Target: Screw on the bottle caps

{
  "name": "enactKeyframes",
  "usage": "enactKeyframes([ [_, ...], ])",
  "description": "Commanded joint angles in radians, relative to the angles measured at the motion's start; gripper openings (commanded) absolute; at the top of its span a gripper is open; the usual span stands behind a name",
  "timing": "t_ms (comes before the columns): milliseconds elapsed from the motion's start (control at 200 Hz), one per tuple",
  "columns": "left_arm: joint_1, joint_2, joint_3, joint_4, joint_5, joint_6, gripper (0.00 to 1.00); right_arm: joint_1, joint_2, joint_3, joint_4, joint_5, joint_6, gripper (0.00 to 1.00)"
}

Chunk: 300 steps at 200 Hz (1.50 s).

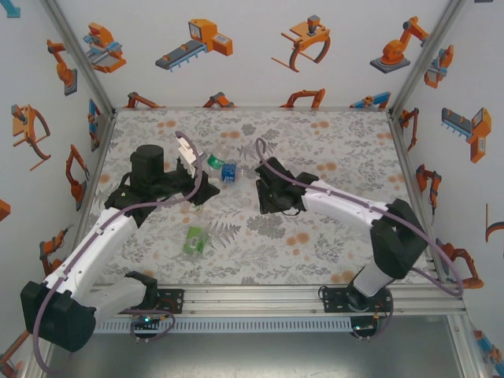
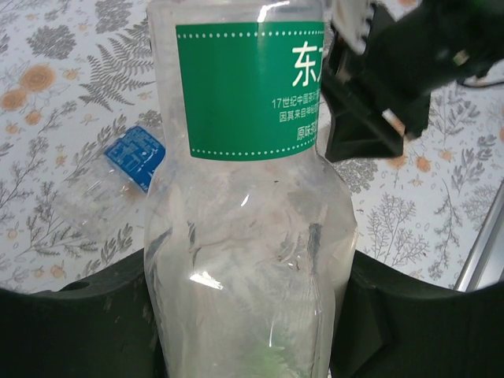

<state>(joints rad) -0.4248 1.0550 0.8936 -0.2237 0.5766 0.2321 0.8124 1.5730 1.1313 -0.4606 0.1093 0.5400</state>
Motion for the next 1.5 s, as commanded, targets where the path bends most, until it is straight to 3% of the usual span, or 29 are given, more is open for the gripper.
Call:
enactKeyframes([
  [0, -0.018, -0.024, 0.03, -0.029, 0.069, 0.079, 0.02, 0.005, -0.099, 0.006, 0.041, -0.037, -0.12, 0.4],
  [265, -0.085, -0.045, 0.087, -0.098, 0.058, 0.173, 0.02, 0.004, -0.321, 0.009, 0.107, -0.107, -0.35, 0.34],
  [561, -0.145, -0.106, 0.077, -0.155, 0.061, 0.367, 0.05, 0.004, -0.553, 0.034, 0.177, -0.398, -0.654, 0.32],
  [606, -0.157, -0.108, 0.085, -0.2, 0.092, 0.444, 0.06, 0.004, -0.568, 0.045, 0.175, -0.435, -0.68, 0.31],
  [666, -0.186, -0.111, 0.096, -0.25, 0.098, 0.528, 0.05, 0.004, -0.577, 0.063, 0.166, -0.491, -0.715, 0.31],
  [781, -0.22, -0.11, 0.117, -0.278, 0.085, 0.546, 0.0, 0.005, -0.576, 0.091, 0.139, -0.626, -0.795, 0.31],
  [961, -0.236, -0.094, 0.147, -0.309, 0.093, 0.555, 0.0, 0.005, -0.573, 0.095, 0.159, -0.782, -0.877, 0.31],
  [1497, -0.246, -0.058, 0.187, -0.352, 0.138, 0.566, 0.0, 0.005, -0.498, 0.135, 0.172, -0.834, -0.905, 0.32],
])
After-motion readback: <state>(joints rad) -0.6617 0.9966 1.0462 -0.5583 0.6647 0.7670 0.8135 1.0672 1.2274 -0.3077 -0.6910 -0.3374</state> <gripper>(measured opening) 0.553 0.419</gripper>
